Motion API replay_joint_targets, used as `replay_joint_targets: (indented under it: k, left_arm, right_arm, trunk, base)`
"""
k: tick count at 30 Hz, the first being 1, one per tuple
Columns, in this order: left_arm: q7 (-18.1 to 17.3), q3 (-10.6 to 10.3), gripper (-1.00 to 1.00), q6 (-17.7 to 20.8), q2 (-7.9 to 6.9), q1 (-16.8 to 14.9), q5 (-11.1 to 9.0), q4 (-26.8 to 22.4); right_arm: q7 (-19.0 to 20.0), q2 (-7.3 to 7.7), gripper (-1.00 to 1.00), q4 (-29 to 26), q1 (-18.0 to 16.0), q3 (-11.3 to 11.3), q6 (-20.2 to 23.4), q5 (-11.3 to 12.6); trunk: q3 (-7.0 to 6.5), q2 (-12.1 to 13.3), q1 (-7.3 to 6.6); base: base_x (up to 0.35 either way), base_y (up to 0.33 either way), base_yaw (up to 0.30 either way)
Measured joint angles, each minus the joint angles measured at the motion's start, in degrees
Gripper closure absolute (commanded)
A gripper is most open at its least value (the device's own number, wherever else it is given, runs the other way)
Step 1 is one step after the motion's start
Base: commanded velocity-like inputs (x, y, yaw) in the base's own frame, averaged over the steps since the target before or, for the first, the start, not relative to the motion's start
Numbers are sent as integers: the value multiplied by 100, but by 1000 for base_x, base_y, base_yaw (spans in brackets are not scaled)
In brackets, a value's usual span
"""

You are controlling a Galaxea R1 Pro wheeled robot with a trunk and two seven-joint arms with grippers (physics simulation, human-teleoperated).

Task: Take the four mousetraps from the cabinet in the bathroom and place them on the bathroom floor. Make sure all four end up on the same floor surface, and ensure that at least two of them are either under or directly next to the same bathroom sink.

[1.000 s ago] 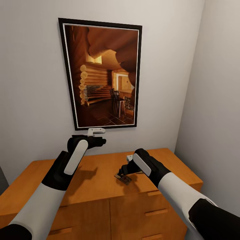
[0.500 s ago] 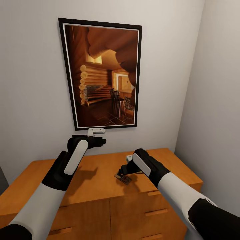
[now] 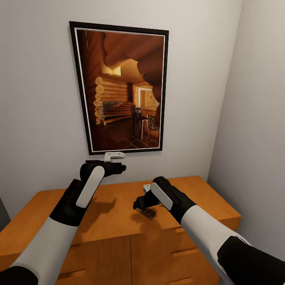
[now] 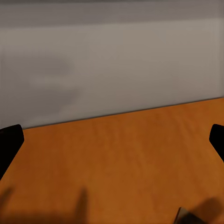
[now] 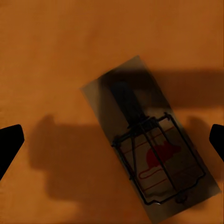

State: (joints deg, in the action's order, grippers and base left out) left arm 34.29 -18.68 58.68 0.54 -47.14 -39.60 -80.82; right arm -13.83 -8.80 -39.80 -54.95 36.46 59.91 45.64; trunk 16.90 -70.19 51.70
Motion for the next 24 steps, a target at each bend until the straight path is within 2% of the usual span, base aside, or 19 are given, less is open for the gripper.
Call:
replay_joint_targets:
  k: [24]
  left_arm:
    - [0, 0, -100, -4, 1, 0, 0, 0]
  right_arm:
    - [-2, -24, -100, 59, 0, 2, 0, -2]
  trunk:
    - [0, 0, 0]
  base:
    - [0, 0, 0]
